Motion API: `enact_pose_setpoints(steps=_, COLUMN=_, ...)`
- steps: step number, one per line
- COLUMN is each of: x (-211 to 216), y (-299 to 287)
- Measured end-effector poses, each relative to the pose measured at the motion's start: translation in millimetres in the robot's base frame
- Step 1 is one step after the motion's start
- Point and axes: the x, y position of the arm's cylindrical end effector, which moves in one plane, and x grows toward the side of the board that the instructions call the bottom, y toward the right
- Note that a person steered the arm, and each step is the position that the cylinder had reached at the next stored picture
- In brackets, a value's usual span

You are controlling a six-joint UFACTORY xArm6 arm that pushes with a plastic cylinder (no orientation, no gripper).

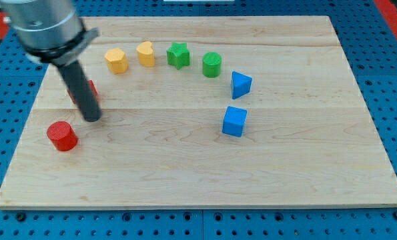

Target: Push the blue cube towards the bottom right

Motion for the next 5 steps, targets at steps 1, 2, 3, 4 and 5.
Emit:
enact_pose_setpoints(steps=1, x=-2, y=42)
enact_pose_setpoints(steps=2, x=-2, y=70)
enact_pose_setpoints(steps=3, x=-6, y=82)
enact_pose_setpoints(steps=4, x=-6, y=103)
enact_pose_setpoints(steps=5, x=-6, y=120)
